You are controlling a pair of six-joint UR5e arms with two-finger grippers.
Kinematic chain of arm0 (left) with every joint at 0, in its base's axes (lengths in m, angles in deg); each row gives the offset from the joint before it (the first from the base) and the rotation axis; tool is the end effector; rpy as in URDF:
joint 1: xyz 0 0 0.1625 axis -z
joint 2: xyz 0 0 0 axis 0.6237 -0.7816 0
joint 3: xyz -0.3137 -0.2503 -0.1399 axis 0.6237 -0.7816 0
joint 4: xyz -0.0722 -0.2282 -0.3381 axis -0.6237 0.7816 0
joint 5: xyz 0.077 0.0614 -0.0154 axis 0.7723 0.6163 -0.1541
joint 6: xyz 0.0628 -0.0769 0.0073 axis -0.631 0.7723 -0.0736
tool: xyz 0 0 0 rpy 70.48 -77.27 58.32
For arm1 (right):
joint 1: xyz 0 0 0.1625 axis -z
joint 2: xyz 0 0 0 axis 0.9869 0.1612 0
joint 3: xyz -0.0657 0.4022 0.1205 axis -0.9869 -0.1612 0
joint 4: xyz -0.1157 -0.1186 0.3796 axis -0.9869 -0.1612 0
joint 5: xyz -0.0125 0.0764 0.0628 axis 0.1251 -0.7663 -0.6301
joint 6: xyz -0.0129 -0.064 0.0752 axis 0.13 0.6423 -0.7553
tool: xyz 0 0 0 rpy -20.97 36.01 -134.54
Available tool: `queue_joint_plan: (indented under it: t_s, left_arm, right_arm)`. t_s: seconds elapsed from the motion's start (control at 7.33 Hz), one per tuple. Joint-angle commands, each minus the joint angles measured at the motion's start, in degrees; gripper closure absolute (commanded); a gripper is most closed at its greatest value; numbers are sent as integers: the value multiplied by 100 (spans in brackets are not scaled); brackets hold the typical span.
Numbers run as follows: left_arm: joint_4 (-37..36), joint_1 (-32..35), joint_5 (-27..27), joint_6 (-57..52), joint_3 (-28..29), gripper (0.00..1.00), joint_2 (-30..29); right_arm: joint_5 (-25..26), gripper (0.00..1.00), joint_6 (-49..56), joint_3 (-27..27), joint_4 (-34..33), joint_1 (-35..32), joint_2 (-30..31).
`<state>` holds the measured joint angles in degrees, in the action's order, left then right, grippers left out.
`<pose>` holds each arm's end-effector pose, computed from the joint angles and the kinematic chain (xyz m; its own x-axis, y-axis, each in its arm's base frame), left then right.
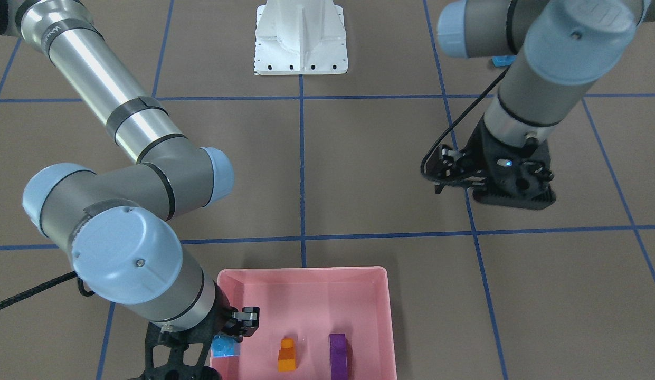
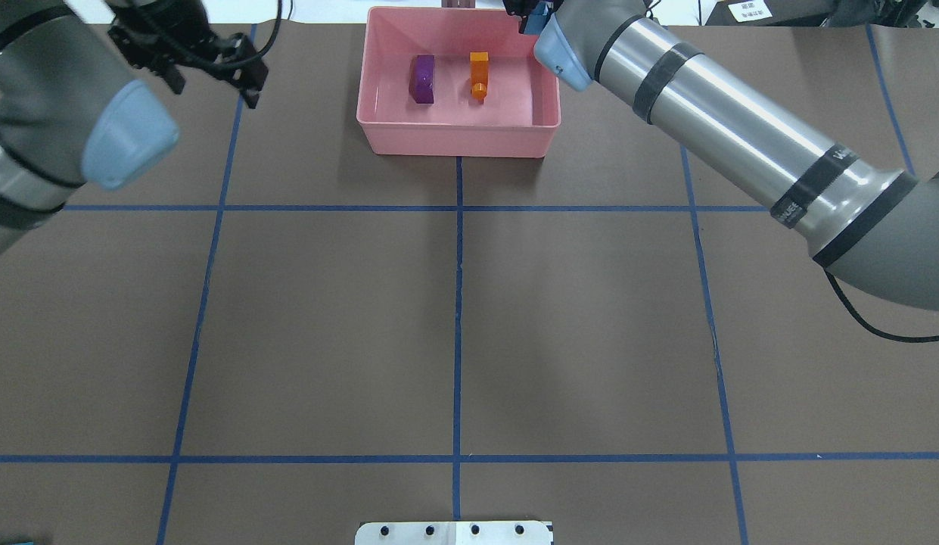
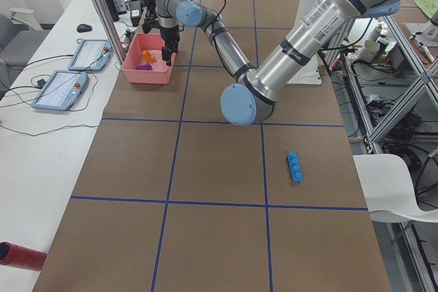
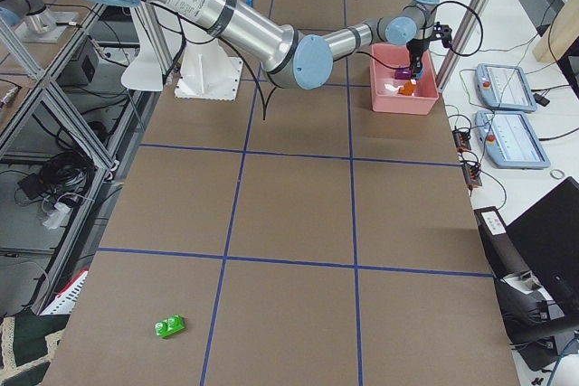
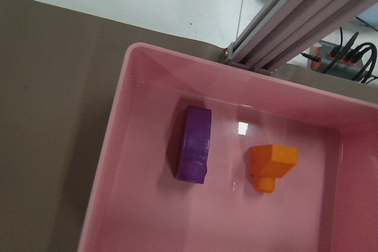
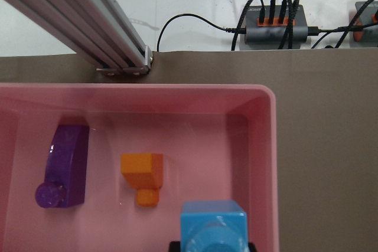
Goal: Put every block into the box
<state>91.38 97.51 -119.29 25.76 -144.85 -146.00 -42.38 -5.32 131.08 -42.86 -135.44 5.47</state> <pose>0.2570 -0.5782 0.2164 0.7094 0.2364 -0.6640 -0.1135 0.9681 0.2234 -0.4460 -0.7775 0.1744 0.6466 0.0057 0.7628 -0.1664 0.9769 0.1338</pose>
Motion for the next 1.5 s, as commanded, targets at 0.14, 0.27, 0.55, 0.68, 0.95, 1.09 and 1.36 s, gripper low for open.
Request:
queue_joint_plan:
  t_s: [0.14,0.27,0.55,0.68,0.95,1.09,1.36]
  left_arm:
    - [-186,41,16,-1635,-1778,0,2248]
    - [-177,32,16,-2224,-2252,0,3003]
    - [-99,-73,42,-3322,-2721,0,4209]
    - [-89,-73,42,-3877,-2732,0,4580]
    - [600,-466,365,-3891,-2732,0,5283]
    - [962,-869,489,-3856,-2706,0,5670]
    - [1671,-1589,543,-3220,-2723,0,6250]
  right_arm:
    - [788,84,-879,-83,692,462,-49]
    - [788,1,-958,-83,692,462,-41]
    - [788,0,-1350,-83,683,445,-154]
    - [788,0,-1432,-83,683,410,-207]
    - [683,0,-1416,14,657,287,-199]
    - [509,0,-1337,32,639,225,-190]
    - [219,0,-1206,101,613,6,-120]
